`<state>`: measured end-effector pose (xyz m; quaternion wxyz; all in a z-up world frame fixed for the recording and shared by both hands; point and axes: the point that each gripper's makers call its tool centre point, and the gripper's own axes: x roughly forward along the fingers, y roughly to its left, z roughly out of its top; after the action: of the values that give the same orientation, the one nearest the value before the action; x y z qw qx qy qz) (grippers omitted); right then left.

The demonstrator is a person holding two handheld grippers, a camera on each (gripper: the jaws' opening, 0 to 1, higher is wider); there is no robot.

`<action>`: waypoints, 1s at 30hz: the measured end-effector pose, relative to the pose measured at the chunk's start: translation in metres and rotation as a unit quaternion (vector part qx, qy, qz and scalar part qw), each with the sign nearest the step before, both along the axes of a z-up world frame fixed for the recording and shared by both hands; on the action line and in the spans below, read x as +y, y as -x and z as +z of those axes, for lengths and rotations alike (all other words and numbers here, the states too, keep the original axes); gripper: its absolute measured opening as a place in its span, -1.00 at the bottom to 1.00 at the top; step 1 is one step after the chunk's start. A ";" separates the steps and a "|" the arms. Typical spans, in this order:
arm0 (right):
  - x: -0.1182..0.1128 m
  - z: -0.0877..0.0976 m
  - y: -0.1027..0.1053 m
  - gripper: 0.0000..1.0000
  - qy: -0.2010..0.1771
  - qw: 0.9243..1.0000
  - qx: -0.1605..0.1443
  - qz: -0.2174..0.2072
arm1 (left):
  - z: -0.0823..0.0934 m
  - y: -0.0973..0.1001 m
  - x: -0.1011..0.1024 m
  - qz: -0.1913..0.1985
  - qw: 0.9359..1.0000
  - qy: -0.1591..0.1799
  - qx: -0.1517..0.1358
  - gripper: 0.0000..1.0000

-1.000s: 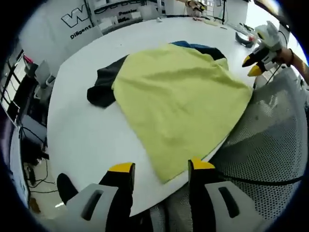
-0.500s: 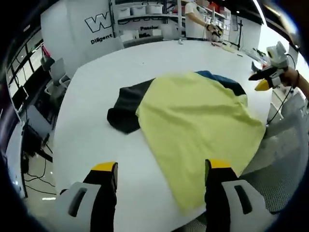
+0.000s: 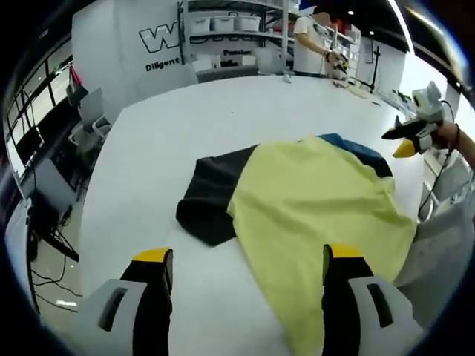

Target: Fold the garment on the visible template until the final outline fits inside the template.

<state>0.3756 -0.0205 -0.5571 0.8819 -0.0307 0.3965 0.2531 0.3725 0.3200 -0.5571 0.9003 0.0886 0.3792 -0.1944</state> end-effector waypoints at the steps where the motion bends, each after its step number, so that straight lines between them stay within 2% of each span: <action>1: 0.000 -0.001 -0.002 0.50 0.001 1.000 0.001 0.002 | 0.001 -0.003 -0.001 0.000 1.000 0.002 -0.003 0.67; 3: 0.000 -0.003 -0.008 0.53 0.003 1.000 0.003 0.003 | 0.003 -0.013 -0.004 0.001 1.000 0.014 -0.007 0.68; 7: 0.002 -0.008 -0.024 0.53 0.005 1.000 0.003 0.014 | 0.003 -0.025 -0.005 -0.004 1.000 0.012 -0.011 0.66; 10: 0.002 -0.010 -0.034 0.41 0.011 1.000 0.004 0.018 | 0.004 -0.038 -0.003 -0.006 1.000 0.013 -0.020 0.64; 13: 0.002 -0.012 -0.042 0.39 0.014 1.000 0.006 0.018 | 0.003 -0.046 -0.002 -0.003 0.999 0.022 -0.023 0.60; 14: 0.002 -0.014 -0.053 0.38 0.009 1.000 0.002 0.018 | 0.000 -0.054 -0.002 -0.005 1.000 0.022 -0.020 0.57; 17: 0.003 -0.019 -0.065 0.32 -0.004 1.000 0.010 0.012 | -0.005 -0.066 -0.002 -0.008 1.000 0.015 -0.018 0.54; 22: 0.007 -0.028 -0.085 0.32 0.005 0.999 0.003 0.036 | -0.008 -0.088 -0.011 -0.008 0.999 0.032 -0.027 0.48; 26: 0.012 -0.034 -0.100 0.32 0.010 0.998 -0.008 0.060 | -0.015 -0.105 -0.016 -0.020 0.999 0.023 -0.030 0.46; 30: 0.012 -0.041 -0.114 0.31 0.014 0.998 -0.015 0.066 | -0.023 -0.120 -0.016 -0.019 0.999 0.027 -0.016 0.43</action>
<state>0.4894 -0.0084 -0.5985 0.8684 -0.0730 0.3843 0.3048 0.4926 0.3043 -0.5798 0.9044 0.0743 0.3576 -0.2206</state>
